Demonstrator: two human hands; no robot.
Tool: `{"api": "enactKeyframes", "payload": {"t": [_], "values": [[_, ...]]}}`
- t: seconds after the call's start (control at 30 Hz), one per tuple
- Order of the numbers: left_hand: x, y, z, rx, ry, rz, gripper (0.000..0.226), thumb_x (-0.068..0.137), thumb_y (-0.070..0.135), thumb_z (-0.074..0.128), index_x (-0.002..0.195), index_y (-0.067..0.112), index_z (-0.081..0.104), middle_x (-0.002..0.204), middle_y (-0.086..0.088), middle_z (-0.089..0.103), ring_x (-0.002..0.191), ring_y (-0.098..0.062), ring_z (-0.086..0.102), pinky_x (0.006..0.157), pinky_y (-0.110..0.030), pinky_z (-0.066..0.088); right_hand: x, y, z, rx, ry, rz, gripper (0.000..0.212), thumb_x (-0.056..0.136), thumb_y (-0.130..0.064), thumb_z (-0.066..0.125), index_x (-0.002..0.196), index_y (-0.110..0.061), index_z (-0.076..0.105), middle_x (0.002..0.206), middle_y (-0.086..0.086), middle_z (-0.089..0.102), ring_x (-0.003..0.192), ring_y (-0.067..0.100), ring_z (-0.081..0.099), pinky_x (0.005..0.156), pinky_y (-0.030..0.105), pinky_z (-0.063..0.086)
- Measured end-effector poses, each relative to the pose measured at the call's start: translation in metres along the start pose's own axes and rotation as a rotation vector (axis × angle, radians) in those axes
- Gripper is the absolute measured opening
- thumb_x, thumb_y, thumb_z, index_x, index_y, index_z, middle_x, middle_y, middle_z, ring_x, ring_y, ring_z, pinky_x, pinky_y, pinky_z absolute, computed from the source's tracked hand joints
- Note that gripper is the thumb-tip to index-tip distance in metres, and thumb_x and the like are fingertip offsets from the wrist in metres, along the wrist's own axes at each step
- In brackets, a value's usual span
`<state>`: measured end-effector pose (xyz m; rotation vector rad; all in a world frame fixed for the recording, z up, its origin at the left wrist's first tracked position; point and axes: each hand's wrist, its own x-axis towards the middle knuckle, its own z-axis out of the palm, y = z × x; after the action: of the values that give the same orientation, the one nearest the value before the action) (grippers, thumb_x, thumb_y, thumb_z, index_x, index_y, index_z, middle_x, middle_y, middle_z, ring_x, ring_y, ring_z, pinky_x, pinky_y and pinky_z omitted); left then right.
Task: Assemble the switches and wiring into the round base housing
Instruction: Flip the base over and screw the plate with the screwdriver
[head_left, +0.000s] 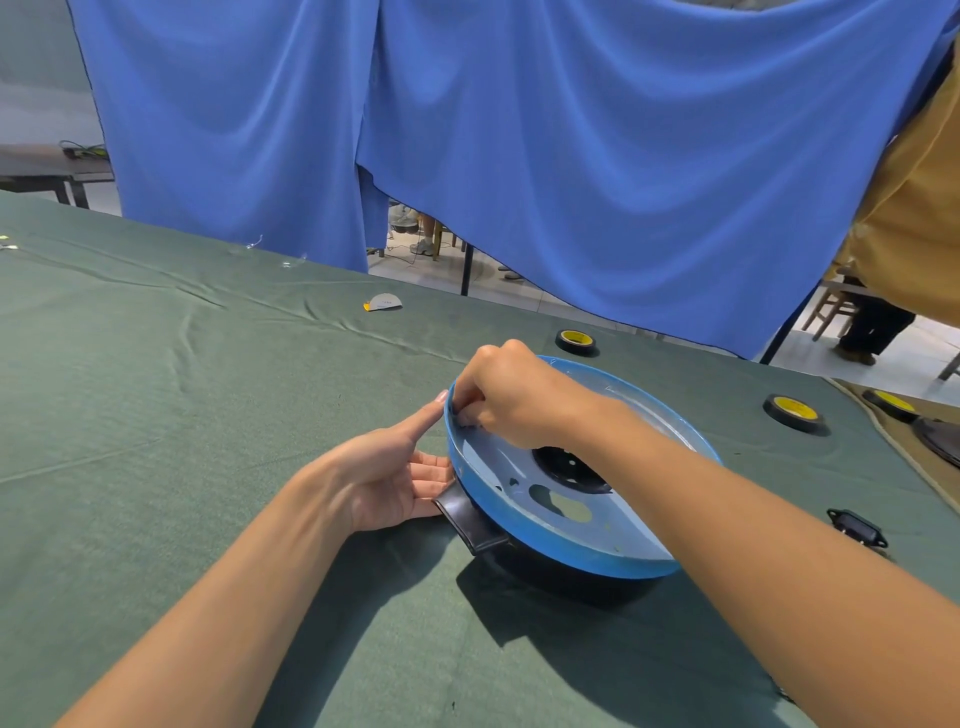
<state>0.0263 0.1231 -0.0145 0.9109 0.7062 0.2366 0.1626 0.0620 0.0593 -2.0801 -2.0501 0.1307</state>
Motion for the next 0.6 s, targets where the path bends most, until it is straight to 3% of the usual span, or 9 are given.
{"api": "enactKeyframes", "payload": {"t": [0.17, 0.37, 0.6], "values": [[-0.0007, 0.0001, 0.0002, -0.015, -0.025, -0.001, 0.062, 0.069, 0.055, 0.07, 0.06, -0.006, 0.071, 0.063, -0.016, 0.064, 0.044, -0.021, 0.062, 0.046, -0.027, 0.054, 0.0004, -0.0015, -0.0033, 0.003, -0.023, -0.006, 0.017, 0.084, -0.007, 0.068, 0.094, -0.017, 0.077, 0.094, 0.007, 0.069, 0.084, 0.024, 0.066, 0.077, 0.042, 0.058], [-0.0004, -0.0008, 0.0005, -0.008, -0.008, 0.002, 0.061, 0.063, 0.054, 0.072, 0.065, -0.007, 0.072, 0.071, -0.018, 0.067, 0.052, -0.022, 0.065, 0.049, -0.029, 0.056, -0.0033, 0.0001, -0.0062, 0.046, -0.007, -0.002, 0.02, 0.082, -0.002, 0.07, 0.092, -0.016, 0.079, 0.086, -0.002, 0.073, 0.079, 0.014, 0.066, 0.076, 0.037, 0.059], [-0.0026, -0.0005, 0.0035, -0.039, 0.025, 0.003, 0.07, 0.06, 0.052, 0.073, 0.091, -0.01, 0.063, 0.082, -0.021, 0.066, 0.065, -0.027, 0.065, 0.053, -0.033, 0.059, 0.0014, -0.0036, -0.0059, 0.002, -0.046, 0.001, 0.019, 0.083, -0.004, 0.069, 0.093, -0.017, 0.079, 0.089, 0.004, 0.072, 0.082, 0.021, 0.066, 0.077, 0.039, 0.059]]}}
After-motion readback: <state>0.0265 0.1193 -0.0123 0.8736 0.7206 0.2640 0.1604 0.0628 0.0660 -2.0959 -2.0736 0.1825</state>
